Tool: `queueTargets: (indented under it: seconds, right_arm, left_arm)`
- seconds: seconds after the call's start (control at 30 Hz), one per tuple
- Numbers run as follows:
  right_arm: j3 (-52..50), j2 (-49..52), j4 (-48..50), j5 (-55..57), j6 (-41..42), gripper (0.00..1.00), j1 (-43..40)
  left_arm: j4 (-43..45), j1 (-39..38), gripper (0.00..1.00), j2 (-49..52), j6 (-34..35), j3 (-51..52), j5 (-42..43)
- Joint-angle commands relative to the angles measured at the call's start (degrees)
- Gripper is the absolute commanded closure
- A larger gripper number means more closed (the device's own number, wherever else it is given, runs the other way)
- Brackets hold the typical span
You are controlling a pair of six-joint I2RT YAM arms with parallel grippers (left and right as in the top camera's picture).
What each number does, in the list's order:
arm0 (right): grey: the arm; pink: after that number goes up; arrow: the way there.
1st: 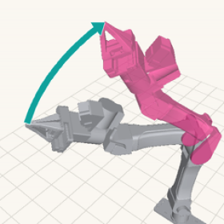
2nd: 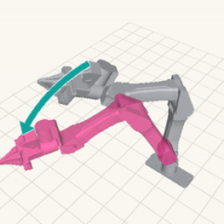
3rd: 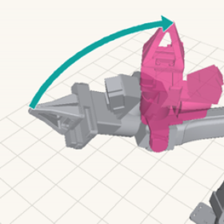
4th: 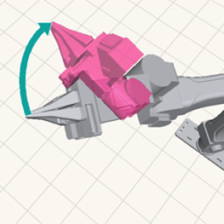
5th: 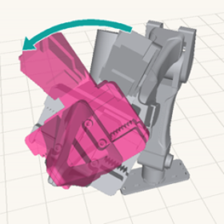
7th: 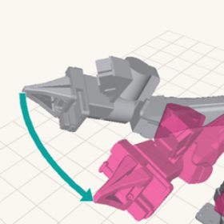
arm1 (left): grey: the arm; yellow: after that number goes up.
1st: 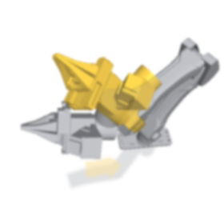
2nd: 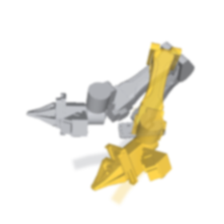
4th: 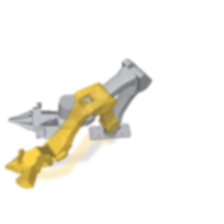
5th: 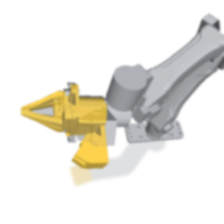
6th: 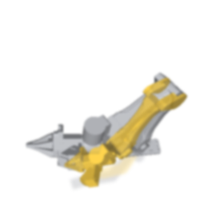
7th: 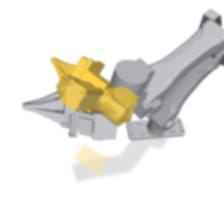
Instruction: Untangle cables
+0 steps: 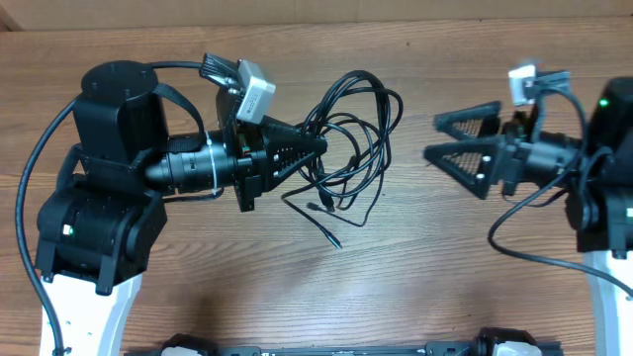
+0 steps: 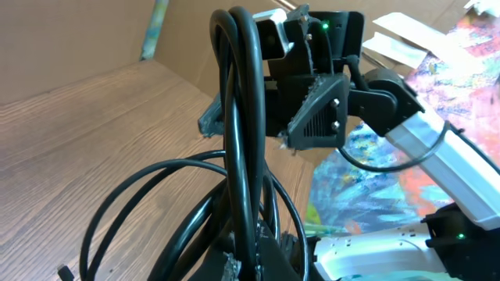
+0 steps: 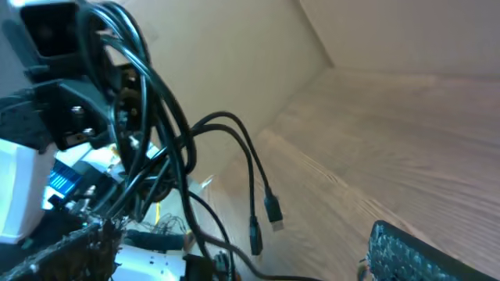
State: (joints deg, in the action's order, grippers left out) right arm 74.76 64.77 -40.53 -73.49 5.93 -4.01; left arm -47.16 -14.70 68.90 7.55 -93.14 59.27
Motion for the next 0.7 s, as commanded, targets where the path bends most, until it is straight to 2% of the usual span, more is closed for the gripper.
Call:
queueTargets:
  seconds: [0.0,0.17,0.6,0.67]
  right_arm:
    - [0.20,-0.35,0.17,10.54,0.44,0.00,4.92]
    - [0.20,-0.35,0.13,21.40,1.88,0.00,7.54]
    - [0.20,-0.35,1.20,22.58,4.55,0.00,7.54]
    - [0.20,-0.35,0.87,25.44,4.57,0.00,7.54]
  left_arm:
    - [-0.87,-2.10,0.96,0.09,0.37,-0.83,-3.98]
    - [-1.92,-4.92,0.96,0.09,0.33,-0.83,-5.92]
    - [-2.27,-11.32,0.96,0.87,0.37,-0.81,-11.23]
    - [-1.95,-11.61,0.96,0.87,0.44,-0.81,-11.15]
